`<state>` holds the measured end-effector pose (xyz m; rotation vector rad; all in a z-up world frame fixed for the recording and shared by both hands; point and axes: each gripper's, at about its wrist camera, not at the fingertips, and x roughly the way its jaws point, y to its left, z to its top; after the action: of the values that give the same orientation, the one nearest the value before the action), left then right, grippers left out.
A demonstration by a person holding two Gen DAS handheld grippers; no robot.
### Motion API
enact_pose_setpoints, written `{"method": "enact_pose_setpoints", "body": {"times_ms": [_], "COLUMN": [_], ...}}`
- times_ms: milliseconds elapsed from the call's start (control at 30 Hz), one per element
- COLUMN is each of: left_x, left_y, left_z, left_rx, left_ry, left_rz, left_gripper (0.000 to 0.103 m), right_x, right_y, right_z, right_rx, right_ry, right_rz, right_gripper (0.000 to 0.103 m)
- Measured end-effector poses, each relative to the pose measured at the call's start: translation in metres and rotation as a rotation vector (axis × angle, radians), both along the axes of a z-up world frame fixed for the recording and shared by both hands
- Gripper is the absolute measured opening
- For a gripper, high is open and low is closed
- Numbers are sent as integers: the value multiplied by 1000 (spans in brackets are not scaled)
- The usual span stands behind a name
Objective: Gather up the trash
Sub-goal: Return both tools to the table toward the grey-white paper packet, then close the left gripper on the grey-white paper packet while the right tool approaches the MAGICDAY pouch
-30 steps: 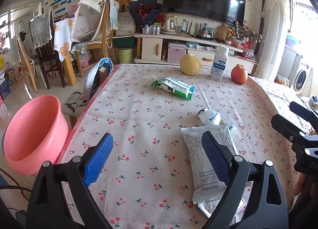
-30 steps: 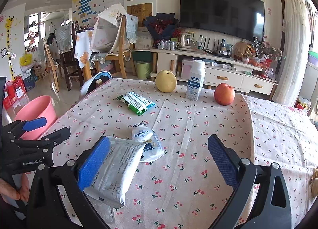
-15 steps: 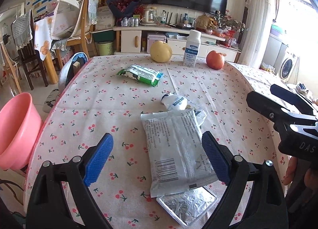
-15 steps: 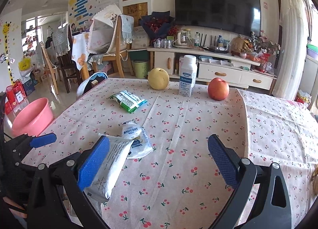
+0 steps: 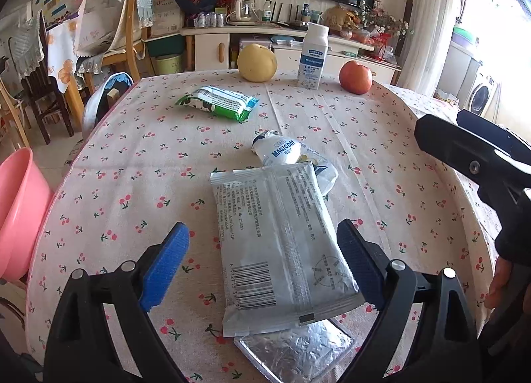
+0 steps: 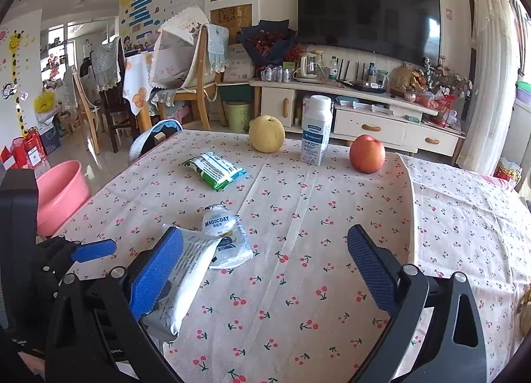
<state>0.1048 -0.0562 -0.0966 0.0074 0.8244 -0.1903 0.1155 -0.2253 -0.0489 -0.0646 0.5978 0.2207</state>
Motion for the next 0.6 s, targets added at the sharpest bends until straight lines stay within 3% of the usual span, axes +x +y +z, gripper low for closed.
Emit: {"method": "enact_pose_setpoints", "body": {"times_ms": [167,400,600], "left_x": [9,25,32], "left_y": [-2,12,15], "left_z": [-8,-24,-28], "left_rx": [7,-102,-127], "left_ry": [28,129,160], "left_rz": [17,83,99], "left_gripper": [91,91,80], "right_x": [7,19,33], "right_y": [-1,-8,-16], "right_z": [-3,-7,-21], "right_rx": [15,83,167], "right_ry": [27,93,210], "right_rz": [0,2,-13], "right_gripper": [98,98,98]}}
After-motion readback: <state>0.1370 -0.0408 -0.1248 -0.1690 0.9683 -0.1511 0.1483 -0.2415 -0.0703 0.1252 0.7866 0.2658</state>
